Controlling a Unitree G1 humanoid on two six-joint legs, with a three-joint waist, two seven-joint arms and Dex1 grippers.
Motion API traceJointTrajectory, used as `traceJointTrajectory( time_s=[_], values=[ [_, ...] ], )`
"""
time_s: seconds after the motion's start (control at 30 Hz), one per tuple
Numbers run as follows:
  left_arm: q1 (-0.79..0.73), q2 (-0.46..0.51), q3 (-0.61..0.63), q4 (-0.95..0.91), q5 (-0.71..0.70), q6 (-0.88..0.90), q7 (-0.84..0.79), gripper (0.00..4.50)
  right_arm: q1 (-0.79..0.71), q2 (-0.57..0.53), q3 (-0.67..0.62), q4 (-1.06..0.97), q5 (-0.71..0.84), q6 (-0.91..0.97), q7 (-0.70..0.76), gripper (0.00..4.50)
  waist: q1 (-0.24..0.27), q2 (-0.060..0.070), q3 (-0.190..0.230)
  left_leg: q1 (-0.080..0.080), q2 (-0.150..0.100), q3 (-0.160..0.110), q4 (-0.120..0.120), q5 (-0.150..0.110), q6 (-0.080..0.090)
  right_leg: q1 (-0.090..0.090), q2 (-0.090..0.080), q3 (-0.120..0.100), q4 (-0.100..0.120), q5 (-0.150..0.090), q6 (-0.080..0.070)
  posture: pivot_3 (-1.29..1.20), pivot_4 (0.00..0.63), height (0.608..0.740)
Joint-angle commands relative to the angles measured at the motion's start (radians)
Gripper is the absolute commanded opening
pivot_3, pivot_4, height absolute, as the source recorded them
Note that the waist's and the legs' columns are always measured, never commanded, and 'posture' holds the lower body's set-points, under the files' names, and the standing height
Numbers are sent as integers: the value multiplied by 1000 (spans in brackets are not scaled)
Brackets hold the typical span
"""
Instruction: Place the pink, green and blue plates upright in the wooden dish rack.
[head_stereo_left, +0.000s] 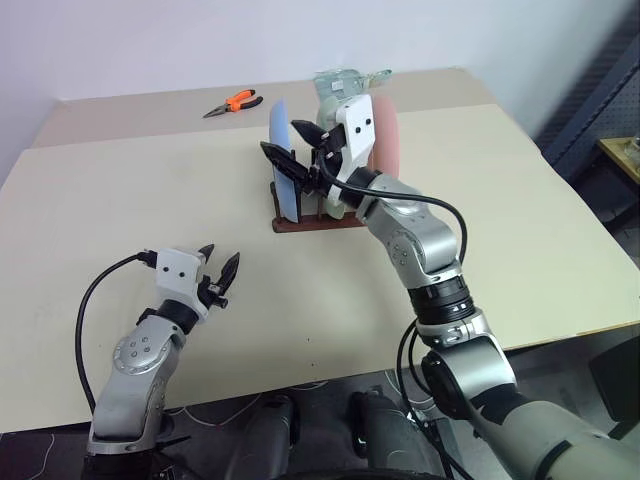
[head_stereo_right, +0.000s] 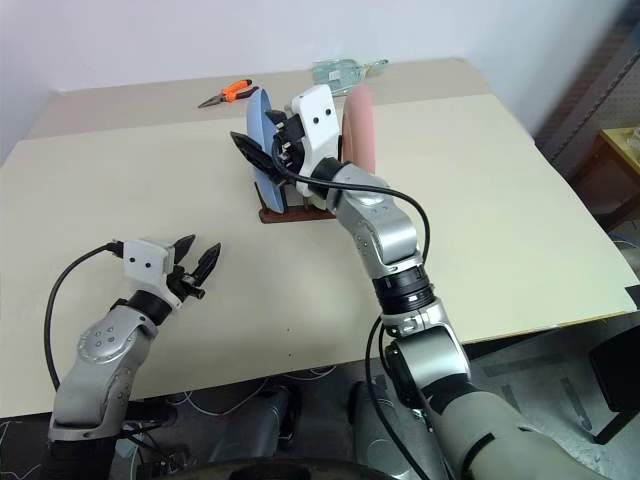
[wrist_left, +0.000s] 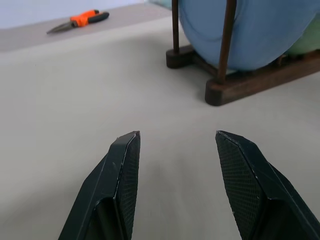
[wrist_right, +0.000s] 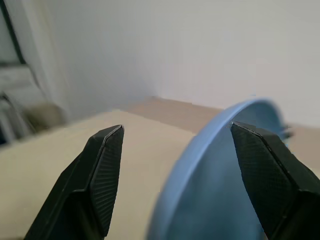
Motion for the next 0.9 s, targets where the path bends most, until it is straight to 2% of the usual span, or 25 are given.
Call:
traceJointTrajectory(
  time_s=[0.03,0.1,0.27,0.33,0.4,0.5,0.63,0.9],
  values=[
    [2,-5,-14,-47,9,3,10,2439,-19,-56,6,-96,-79,-101,10,3427,0,0,0,0,0,0,0,0,0,0,0,0,0,0,0,0,150,740],
    [0,-5,-10,-51,7,7,14,2439,-3,-134,-36,-152,-90,-123,31,3427,3,0,0,0,0,0,0,0,0,0,0,0,0,0,0,0,150,740],
    [2,15,12,-12,5,-19,-3,2439,112,-370,-193,-266,10,-61,162,3427,12,0,0,-1,0,-3,1,-1,1,5,-1,-4,-8,0,0,0,150,740],
    [-9,26,16,30,19,-40,-6,2439,227,-474,-276,-263,36,-37,210,3427,14,1,0,-1,1,-2,1,-1,3,7,0,-4,-13,-2,-3,0,150,740],
    [-23,36,11,72,43,-61,-5,2439,323,-520,-351,-249,79,-1,221,3427,21,1,0,0,1,-2,1,-2,4,9,-1,-4,-14,-2,-3,0,150,740],
    [-47,37,-11,115,76,-84,0,2439,430,-551,-374,-214,74,-14,243,3427,20,3,1,0,2,1,2,-2,4,9,-1,-2,-14,-2,-3,0,150,740],
    [-59,45,-10,166,95,-115,-9,2439,503,-544,-327,-142,-1,-89,231,3427,19,3,1,0,2,1,2,-2,5,9,-1,-2,-14,-2,-3,0,150,740],
    [-50,33,-5,192,119,-143,12,2439,450,-507,-264,64,-83,-233,211,3427,27,3,1,0,2,1,3,-2,5,9,-1,-2,-14,-1,-3,0,150,740]
  ],
)
